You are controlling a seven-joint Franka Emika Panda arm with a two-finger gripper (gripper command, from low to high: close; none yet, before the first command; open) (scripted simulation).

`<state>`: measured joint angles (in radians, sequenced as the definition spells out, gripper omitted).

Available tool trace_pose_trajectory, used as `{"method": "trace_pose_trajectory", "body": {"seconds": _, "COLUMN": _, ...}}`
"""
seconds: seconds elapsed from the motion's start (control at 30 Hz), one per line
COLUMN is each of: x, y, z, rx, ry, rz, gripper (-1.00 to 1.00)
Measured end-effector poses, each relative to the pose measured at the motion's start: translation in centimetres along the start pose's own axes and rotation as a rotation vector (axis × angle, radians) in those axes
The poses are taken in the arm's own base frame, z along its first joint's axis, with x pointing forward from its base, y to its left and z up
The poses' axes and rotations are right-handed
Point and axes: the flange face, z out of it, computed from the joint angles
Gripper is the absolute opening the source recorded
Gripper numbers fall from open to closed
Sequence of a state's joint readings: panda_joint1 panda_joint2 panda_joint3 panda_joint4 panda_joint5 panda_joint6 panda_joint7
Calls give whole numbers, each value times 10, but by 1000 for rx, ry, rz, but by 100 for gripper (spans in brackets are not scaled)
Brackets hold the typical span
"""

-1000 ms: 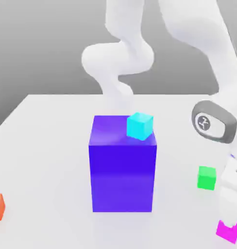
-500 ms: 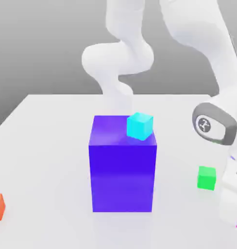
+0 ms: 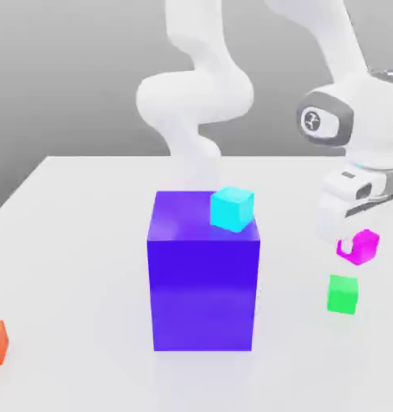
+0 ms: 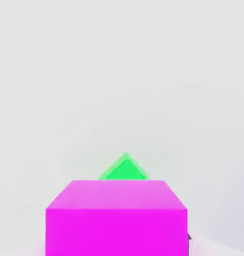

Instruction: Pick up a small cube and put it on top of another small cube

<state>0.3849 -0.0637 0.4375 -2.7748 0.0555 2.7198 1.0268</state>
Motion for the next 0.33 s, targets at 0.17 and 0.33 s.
{"method": "trace_pose_trajectory", "body": {"seconds": 0.17, "x": 1, "y": 0, "z": 30, "rx": 0, "ry": 3, "rz": 5, "gripper": -100}}
{"method": "trace_pose_trajectory", "body": {"seconds": 0.33, "x": -3, "y": 2, "z": 50, "rx": 0, "ry": -2, "rz": 0, "gripper": 100}}
